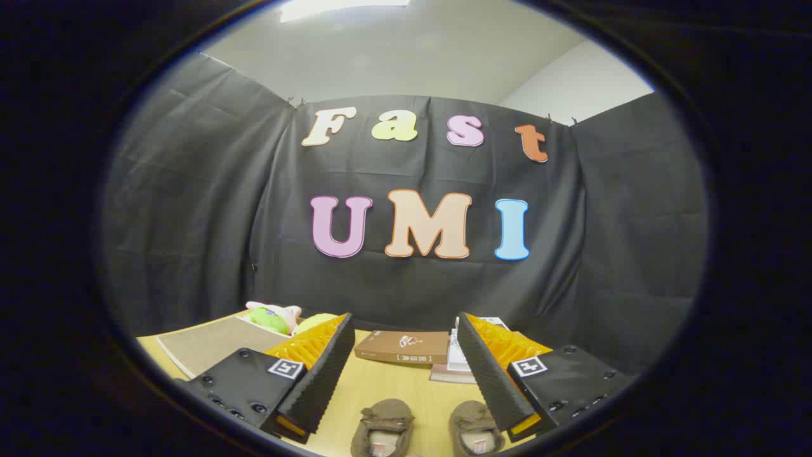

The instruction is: Open the storage box then place both shoes into the box .Put the left shoe in first, then the right shoe, with the right side of both shoes facing outward in a uniform manner.

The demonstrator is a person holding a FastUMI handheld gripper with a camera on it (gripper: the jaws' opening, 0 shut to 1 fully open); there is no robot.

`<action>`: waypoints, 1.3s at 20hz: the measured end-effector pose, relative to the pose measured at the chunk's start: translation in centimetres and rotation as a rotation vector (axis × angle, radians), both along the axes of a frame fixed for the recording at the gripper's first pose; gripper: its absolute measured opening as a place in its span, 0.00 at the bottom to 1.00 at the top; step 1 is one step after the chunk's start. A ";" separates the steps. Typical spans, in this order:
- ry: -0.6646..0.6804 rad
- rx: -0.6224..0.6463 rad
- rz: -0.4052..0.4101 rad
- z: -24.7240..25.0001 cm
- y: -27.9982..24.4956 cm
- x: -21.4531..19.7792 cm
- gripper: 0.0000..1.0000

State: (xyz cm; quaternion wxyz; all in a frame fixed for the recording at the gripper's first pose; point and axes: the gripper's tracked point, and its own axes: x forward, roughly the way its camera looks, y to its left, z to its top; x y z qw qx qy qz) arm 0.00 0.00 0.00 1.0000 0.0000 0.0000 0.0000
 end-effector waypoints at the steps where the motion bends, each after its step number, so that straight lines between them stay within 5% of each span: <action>1: 0.004 0.004 0.005 -0.1 0.3 -0.1 1.00; 18: 0.045 -0.013 0.008 -2.5 0.7 0.1 1.00; 26: 0.152 0.134 0.164 -5.6 4.1 0.1 1.00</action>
